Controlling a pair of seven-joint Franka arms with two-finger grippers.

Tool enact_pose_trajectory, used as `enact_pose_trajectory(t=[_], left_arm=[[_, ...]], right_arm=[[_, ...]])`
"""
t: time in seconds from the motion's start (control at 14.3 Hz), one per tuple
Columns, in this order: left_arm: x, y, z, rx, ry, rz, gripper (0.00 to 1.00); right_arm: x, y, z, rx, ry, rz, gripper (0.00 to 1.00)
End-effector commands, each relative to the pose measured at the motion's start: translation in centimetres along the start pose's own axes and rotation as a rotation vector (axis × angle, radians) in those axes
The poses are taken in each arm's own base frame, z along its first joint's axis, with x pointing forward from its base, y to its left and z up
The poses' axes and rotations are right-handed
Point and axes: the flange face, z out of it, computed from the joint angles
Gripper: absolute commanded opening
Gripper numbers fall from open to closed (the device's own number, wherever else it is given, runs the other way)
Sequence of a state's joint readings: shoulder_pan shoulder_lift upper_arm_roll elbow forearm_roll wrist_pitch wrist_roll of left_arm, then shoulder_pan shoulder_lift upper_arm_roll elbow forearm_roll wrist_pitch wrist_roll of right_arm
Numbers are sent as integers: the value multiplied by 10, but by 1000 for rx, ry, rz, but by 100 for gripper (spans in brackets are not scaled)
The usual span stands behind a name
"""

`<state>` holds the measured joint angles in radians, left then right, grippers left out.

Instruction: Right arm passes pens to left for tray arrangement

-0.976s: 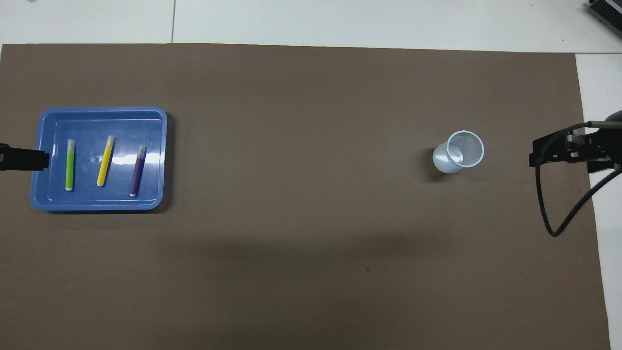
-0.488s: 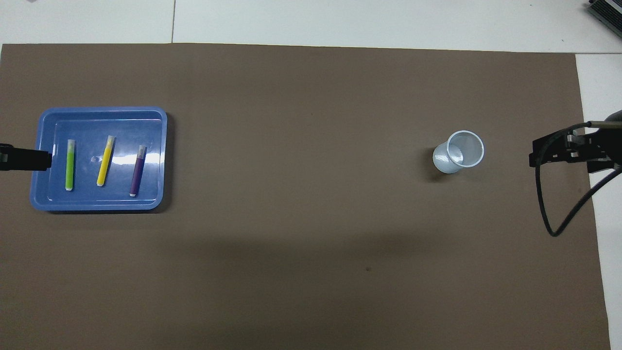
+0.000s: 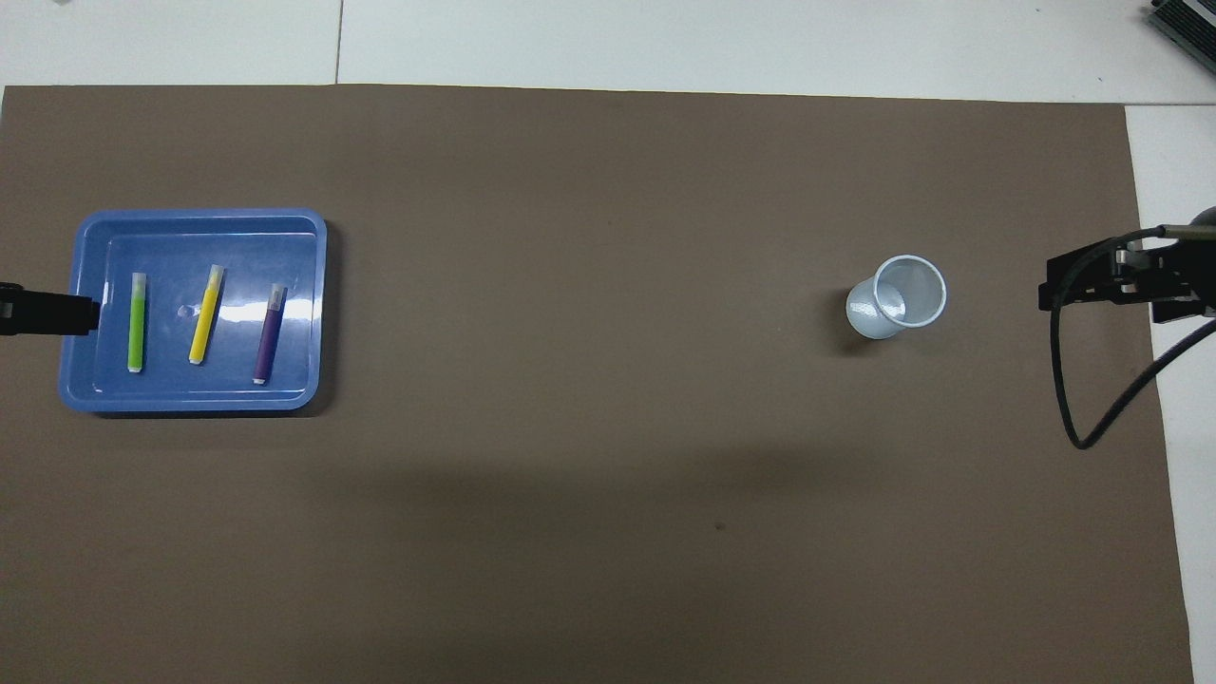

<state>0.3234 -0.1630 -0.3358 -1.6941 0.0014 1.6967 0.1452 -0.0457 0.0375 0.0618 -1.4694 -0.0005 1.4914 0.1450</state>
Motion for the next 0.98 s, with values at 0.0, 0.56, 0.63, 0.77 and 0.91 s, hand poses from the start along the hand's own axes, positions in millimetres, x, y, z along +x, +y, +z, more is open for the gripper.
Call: enact_pose_trajectory(t=[0.0,0.56,0.63,0.77,0.91], left_arm=[[-9,-1,-2,23,-20,-12,100],[-17,-2,-10,-35,-27,8,100],[-18,-8,-10,-42,-26,1,100],[-18,-10,-8,-43,-32,0,100],[-18,-5,-7,-41,-34,6,100]], right_arm=[[-2,3,-1,11,17,-24,100],[-2,4,1,11,14,-22,100],[-2,4,0,11,16,-22,100],[-2,4,0,11,16,-22,100],[-2,4,0,11,16,-22,100]])
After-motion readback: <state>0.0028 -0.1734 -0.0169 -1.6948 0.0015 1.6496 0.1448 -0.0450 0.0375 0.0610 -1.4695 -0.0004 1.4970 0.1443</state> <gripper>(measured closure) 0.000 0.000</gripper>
